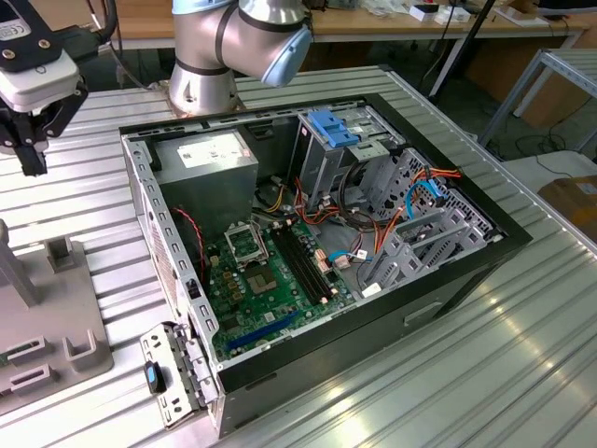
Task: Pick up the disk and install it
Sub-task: 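Reach for the disk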
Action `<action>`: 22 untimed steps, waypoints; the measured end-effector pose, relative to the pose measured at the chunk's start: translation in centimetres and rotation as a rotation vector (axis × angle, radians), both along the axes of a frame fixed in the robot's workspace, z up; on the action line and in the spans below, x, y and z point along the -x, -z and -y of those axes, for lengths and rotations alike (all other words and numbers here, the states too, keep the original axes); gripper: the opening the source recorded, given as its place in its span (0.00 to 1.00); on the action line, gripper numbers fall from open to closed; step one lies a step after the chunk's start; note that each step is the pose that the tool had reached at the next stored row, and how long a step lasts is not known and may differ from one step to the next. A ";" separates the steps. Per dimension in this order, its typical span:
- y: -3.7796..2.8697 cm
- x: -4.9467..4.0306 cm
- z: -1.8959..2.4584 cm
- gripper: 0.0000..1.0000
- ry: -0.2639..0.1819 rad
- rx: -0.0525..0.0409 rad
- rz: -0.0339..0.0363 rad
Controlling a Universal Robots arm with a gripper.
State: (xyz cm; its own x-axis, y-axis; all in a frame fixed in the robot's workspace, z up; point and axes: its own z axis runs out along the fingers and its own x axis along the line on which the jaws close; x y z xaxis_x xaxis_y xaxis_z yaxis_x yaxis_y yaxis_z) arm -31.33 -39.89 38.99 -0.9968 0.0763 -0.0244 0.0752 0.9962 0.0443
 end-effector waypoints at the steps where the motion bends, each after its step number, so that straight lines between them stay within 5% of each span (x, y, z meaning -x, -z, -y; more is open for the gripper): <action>1: 0.00 0.23 0.00 0.11 0.000 0.0000 0.0001; 7: 0.00 1.07 0.00 0.11 0.000 0.0000 0.0000; 18: 0.01 3.97 0.00 0.11 0.000 0.0000 0.0001; 22: 0.02 6.06 0.00 0.11 0.000 0.0000 0.0000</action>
